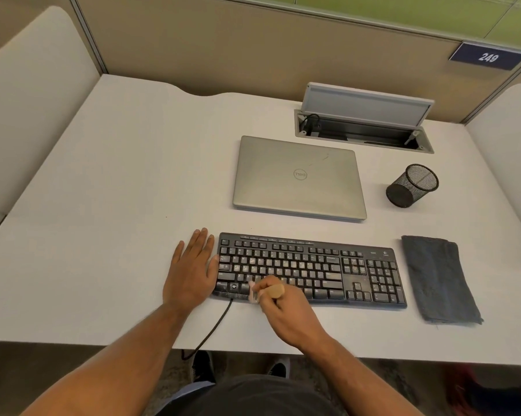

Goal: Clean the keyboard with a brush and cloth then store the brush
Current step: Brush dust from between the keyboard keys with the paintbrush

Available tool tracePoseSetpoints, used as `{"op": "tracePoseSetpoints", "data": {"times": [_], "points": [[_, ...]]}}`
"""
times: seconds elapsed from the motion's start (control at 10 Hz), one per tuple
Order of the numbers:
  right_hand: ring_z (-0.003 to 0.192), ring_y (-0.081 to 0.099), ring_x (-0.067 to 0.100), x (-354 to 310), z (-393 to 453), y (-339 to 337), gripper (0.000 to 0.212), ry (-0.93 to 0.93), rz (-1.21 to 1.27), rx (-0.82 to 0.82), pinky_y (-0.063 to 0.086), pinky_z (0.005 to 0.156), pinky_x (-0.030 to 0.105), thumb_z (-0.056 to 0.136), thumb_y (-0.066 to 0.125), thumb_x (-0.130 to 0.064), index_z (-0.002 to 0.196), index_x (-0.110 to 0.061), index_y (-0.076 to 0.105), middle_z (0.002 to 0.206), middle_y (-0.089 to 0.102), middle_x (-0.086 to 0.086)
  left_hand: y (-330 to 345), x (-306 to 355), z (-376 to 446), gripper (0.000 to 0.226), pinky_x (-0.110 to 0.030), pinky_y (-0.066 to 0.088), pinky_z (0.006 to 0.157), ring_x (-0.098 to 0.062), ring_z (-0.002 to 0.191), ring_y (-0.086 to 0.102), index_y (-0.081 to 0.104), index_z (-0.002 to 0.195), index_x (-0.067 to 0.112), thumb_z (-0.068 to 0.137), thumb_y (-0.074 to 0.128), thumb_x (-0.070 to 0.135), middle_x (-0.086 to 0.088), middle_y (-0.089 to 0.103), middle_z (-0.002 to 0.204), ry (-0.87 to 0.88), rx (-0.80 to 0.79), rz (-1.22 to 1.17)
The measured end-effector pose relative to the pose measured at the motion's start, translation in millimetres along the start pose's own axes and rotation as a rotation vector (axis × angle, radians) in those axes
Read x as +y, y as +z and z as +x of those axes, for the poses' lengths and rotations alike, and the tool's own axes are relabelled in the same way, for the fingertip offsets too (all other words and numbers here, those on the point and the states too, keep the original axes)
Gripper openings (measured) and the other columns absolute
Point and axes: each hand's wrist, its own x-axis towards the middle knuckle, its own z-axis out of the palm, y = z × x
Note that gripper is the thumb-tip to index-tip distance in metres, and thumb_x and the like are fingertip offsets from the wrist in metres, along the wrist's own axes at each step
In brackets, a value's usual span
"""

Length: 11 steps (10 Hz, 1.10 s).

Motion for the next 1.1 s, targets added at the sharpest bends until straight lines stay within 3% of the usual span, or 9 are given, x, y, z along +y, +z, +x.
{"op": "tracePoseSetpoints", "data": {"times": [0.1, 0.2, 0.3, 0.4, 0.5, 0.7, 0.8, 1.0, 1.1], "points": [[0.081, 0.062, -0.004, -1, -1, -3, 0.022, -0.012, 0.001, 0.001, 0.042, 0.069, 0.015, 0.107, 0.045, -0.028, 0.101, -0.035, 0.065, 0.094, 0.068, -0.019, 0, 0, 0, 0.067, -0.045, 0.013, 0.127, -0.013, 0.157, 0.011, 0.032, 0.159, 0.015, 0.103, 0.013, 0.046, 0.0, 0.021, 0.169, 0.006, 0.006, 0.004], [0.09, 0.064, -0.003, -4, 1, -1, 0.021, -0.026, -0.021, 0.066, 0.047, 0.072, 0.014, 0.109, 0.044, -0.035, 0.115, -0.032, 0.064, 0.106, 0.069, -0.021, 1, -1, -1, 0.065, -0.045, 0.015, 0.127, -0.015, 0.156, 0.015, 0.035, 0.158, 0.014, 0.104, 0.017, 0.044, -0.002, 0.024, 0.168, 0.011, 0.017, 0.011], [0.092, 0.065, 0.003, -5, 1, 4, 0.022, -0.031, -0.093, 0.034, 0.052, 0.077, 0.021, 0.108, 0.042, -0.04, 0.112, -0.032, 0.062, 0.107, 0.069, -0.017, 1, -1, -1, 0.066, -0.044, 0.012, 0.127, -0.014, 0.157, 0.012, 0.032, 0.159, 0.015, 0.104, 0.014, 0.045, -0.001, 0.021, 0.169, 0.009, 0.009, 0.016], [0.089, 0.063, -0.001, -6, -3, 4, 0.02, -0.038, -0.09, 0.009, 0.048, 0.074, 0.016, 0.106, 0.045, -0.034, 0.108, -0.028, 0.064, 0.101, 0.064, -0.023, 0, 0, 0, 0.067, -0.044, 0.011, 0.128, -0.014, 0.157, 0.011, 0.031, 0.16, 0.015, 0.104, 0.013, 0.046, -0.001, 0.02, 0.169, 0.006, 0.004, 0.018], [0.091, 0.063, -0.001, -3, -5, 5, 0.018, -0.05, -0.083, 0.088, 0.048, 0.073, 0.014, 0.107, 0.044, -0.035, 0.109, -0.031, 0.062, 0.102, 0.064, -0.023, 0, -1, 0, 0.066, -0.043, 0.01, 0.128, -0.014, 0.157, 0.01, 0.03, 0.16, 0.015, 0.103, 0.013, 0.046, -0.001, 0.019, 0.169, 0.004, 0.002, 0.013], [0.089, 0.062, 0.005, 5, -11, 17, 0.015, -0.114, -0.17, 0.016, 0.054, 0.078, 0.026, 0.105, 0.046, -0.037, 0.112, -0.032, 0.058, 0.101, 0.068, -0.013, -1, 1, -1, 0.067, -0.043, 0.01, 0.128, -0.013, 0.157, 0.007, 0.027, 0.161, 0.016, 0.103, 0.01, 0.047, 0.0, 0.016, 0.169, 0.0, -0.011, 0.017], [0.093, 0.063, 0.003, 4, -11, 14, 0.017, -0.131, -0.135, 0.001, 0.052, 0.078, 0.019, 0.106, 0.047, -0.037, 0.115, -0.032, 0.06, 0.106, 0.069, -0.015, -1, 0, -1, 0.067, -0.044, 0.011, 0.128, -0.013, 0.157, 0.008, 0.027, 0.161, 0.016, 0.103, 0.01, 0.047, 0.0, 0.016, 0.169, 0.001, -0.013, 0.018], [0.087, 0.063, 0.004, 13, -15, 20, 0.023, -0.154, -0.116, 0.087, 0.053, 0.074, 0.022, 0.099, 0.044, -0.04, 0.111, -0.031, 0.061, 0.1, 0.068, -0.017, -2, 1, -1, 0.068, -0.045, 0.013, 0.127, -0.014, 0.157, 0.01, 0.03, 0.16, 0.016, 0.103, 0.01, 0.047, -0.001, 0.019, 0.169, -0.002, -0.01, 0.008], [0.095, 0.063, 0.005, 7, -15, 29, 0.024, -0.205, -0.158, -0.03, 0.054, 0.082, 0.026, 0.104, 0.046, -0.039, 0.121, -0.03, 0.059, 0.112, 0.069, -0.013, -4, 2, -1, 0.07, -0.044, 0.009, 0.128, -0.013, 0.157, 0.008, 0.027, 0.16, 0.017, 0.102, 0.007, 0.049, 0.0, 0.016, 0.169, -0.004, -0.016, -0.01]]}}
